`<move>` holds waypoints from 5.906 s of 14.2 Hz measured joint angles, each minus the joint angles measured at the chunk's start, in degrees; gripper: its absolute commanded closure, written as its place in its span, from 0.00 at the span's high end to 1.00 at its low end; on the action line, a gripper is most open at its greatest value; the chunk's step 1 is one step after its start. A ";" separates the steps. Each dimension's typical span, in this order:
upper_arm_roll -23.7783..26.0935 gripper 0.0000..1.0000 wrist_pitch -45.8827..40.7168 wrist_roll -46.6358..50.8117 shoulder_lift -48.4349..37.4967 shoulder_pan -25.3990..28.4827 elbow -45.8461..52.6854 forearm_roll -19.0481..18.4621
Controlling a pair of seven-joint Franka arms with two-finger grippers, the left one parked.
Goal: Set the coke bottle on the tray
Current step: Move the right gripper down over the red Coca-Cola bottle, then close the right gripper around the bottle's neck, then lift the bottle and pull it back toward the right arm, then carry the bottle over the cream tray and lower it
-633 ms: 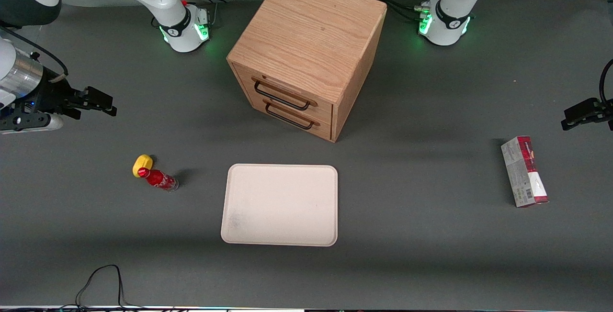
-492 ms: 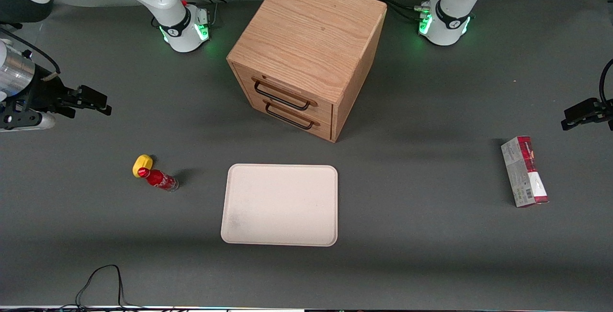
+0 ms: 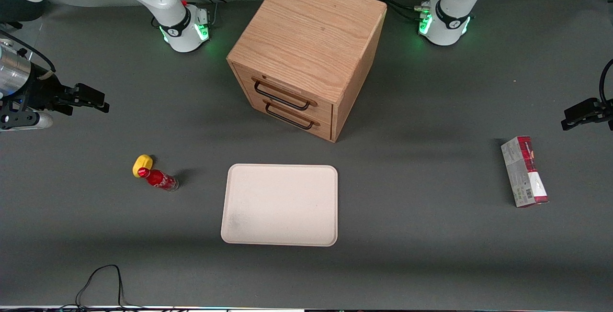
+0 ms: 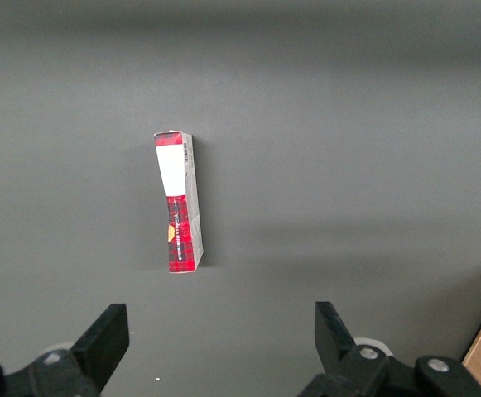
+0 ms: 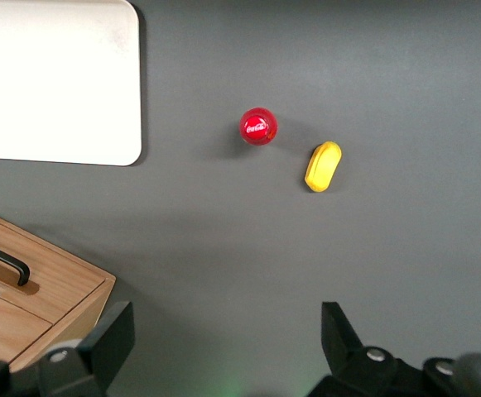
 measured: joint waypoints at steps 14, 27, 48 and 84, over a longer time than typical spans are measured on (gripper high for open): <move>0.10 1.00 -4.37 0.00 11.34 0.01 16.54 0.00; 0.00 1.00 13.91 0.00 17.99 -0.02 3.57 0.00; 0.01 0.00 35.46 -1.90 18.89 0.00 -13.74 0.00; 13.87 0.00 6.79 34.79 45.64 4.62 41.54 -0.61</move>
